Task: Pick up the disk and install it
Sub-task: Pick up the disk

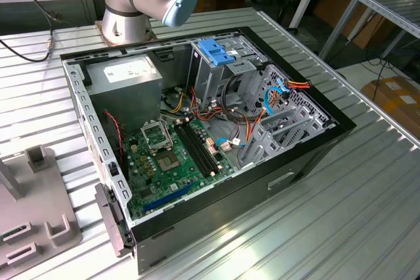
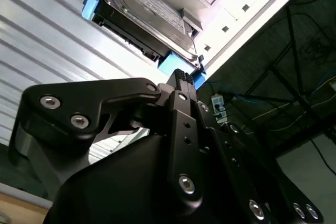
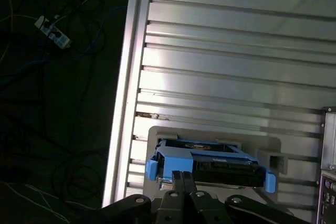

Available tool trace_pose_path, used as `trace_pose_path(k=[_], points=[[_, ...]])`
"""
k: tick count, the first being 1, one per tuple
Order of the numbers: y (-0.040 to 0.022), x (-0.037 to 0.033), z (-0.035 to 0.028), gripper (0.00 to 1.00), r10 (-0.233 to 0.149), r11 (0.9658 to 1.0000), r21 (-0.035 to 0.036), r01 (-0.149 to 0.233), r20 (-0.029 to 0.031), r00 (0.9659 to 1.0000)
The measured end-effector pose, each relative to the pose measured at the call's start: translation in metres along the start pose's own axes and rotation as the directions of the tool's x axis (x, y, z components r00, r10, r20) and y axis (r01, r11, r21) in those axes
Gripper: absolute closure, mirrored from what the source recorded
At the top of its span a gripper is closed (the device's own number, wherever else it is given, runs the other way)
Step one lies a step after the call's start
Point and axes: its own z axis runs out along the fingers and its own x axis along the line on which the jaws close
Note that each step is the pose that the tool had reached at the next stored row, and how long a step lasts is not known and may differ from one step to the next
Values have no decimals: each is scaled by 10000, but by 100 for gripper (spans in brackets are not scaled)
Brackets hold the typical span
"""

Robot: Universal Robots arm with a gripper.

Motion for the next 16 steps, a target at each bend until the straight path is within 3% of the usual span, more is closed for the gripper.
trace_pose_path(k=[1,3,6,10,11,12,13,14,15,16], points=[[0,0,0,89,-446,9990,11,446,-18,9990],[0,0,0,89,-747,9972,18,747,-31,9972],[0,0,1,89,-1387,9903,33,1387,-58,9903],[0,0,3,89,-2274,9738,49,2275,-97,9737],[0,0,4,89,-2580,9661,54,2581,-112,9661],[0,0,4,89,-2967,9549,60,2967,-131,9549],[0,0,5,89,-3122,9500,62,3123,-138,9499],[0,0,6,89,-3338,9426,65,3339,-148,9425],[0,0,6,89,-3611,9325,68,3612,-162,9324],[0,0,7,89,-3808,9245,70,3810,-172,9245]])
